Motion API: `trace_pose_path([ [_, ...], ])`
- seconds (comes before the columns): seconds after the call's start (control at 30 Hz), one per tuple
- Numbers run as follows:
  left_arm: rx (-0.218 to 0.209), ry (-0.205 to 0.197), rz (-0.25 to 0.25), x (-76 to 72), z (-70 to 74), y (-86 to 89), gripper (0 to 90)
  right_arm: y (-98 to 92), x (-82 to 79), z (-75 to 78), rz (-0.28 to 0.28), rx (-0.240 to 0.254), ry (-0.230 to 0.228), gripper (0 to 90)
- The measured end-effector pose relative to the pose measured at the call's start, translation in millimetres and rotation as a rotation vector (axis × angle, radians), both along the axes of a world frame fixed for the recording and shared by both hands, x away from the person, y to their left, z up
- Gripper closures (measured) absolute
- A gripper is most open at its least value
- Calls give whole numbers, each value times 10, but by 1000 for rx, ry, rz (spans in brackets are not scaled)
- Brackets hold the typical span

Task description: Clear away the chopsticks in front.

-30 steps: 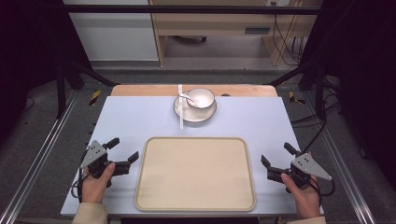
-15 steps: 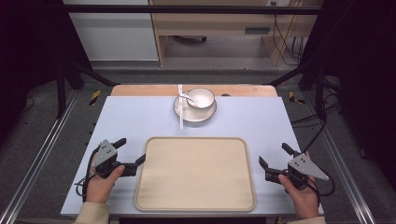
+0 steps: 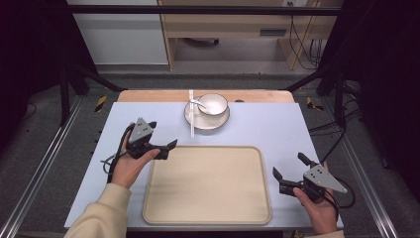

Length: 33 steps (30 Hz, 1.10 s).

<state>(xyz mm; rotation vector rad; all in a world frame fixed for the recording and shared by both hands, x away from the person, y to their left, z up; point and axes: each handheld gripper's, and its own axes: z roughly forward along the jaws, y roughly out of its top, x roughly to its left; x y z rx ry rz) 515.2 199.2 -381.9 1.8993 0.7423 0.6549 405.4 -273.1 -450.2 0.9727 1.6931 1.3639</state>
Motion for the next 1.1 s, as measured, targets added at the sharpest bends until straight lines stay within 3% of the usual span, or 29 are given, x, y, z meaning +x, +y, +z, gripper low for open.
trace_pose_path([
  [0.1, 29, 5, -1, 112, 56, -70, 35, 15, 3, 3, 6, -1, -4, 22],
  [0.2, 69, 39, 7, 351, 117, -197, 41, 24, 0, -2, 12, -8, -3, 22],
  [0.4, 137, 70, 47, 654, 113, -374, 81, 40, -8, 13, 17, -8, -10, 22],
  [0.5, 125, 95, 68, 801, 107, -439, 94, 57, 2, 13, 24, -11, -5, 22],
  [0.57, 143, 89, 80, 884, 111, -483, 100, 61, 5, 16, 27, -14, -4, 22],
  [0.63, 116, 96, 87, 959, 103, -521, 105, 60, 4, 19, 28, -13, -7, 22],
  [0.67, 135, 99, 92, 992, 111, -526, 108, 58, 4, 19, 28, -11, -8, 22],
  [0.73, 132, 90, 109, 1049, 108, -548, 119, 50, 3, 21, 25, -14, -9, 22],
  [0.77, 120, 102, 114, 1082, 98, -550, 120, 45, 2, 22, 23, -13, -9, 22],
  [0.8, 70, 121, 127, 1115, 74, -552, 125, 42, 3, 22, 22, -12, -9, 22],
  [0.83, 50, 137, 138, 1146, 53, -541, 127, 42, 4, 21, 22, -14, -9, 22],
  [1.03, 84, 204, 172, 1246, -117, -553, 148, 62, 10, 16, 27, -24, -4, 24],
  [1.1, 96, 216, 206, 1264, -152, -573, 184, 62, 14, 18, 26, -22, -5, 24],
])
